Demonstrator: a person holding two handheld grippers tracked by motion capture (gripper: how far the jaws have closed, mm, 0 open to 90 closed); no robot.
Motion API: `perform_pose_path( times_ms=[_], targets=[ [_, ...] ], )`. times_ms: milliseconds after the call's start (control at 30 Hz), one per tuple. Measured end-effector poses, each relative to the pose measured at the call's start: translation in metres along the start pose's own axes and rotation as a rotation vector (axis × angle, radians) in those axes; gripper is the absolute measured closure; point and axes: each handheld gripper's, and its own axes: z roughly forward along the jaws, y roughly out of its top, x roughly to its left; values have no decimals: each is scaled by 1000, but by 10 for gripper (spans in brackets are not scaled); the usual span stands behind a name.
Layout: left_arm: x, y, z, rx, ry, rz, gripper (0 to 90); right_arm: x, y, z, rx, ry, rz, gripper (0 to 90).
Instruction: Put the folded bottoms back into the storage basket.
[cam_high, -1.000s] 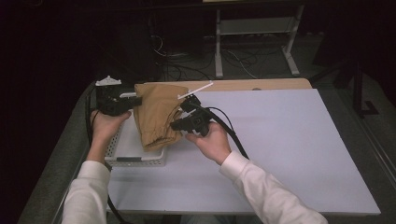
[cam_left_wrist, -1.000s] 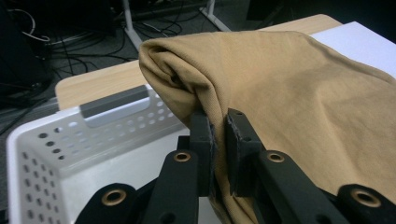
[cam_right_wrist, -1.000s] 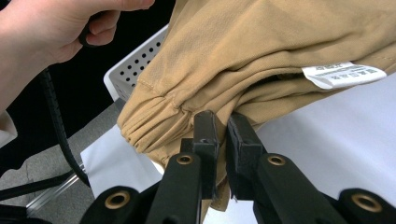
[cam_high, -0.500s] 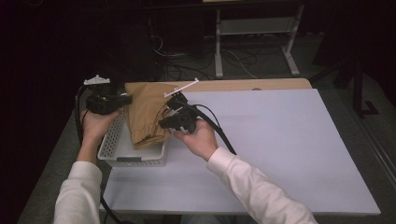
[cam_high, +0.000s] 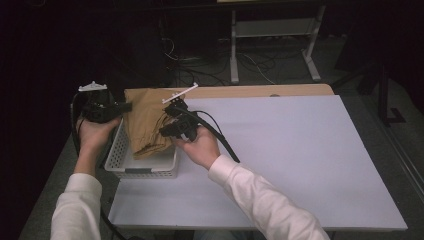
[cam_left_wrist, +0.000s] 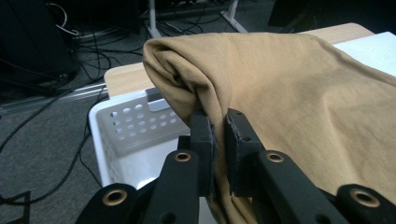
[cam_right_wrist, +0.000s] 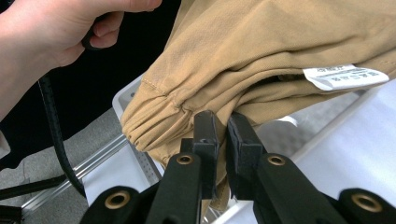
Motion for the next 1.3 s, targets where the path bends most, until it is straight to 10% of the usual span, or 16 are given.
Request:
perform_pose_path(
  times_ms=[1300],
  targets=[
    [25, -38, 29, 35, 56, -49, 836, -6, -13, 57, 46, -16, 11, 815]
  ],
)
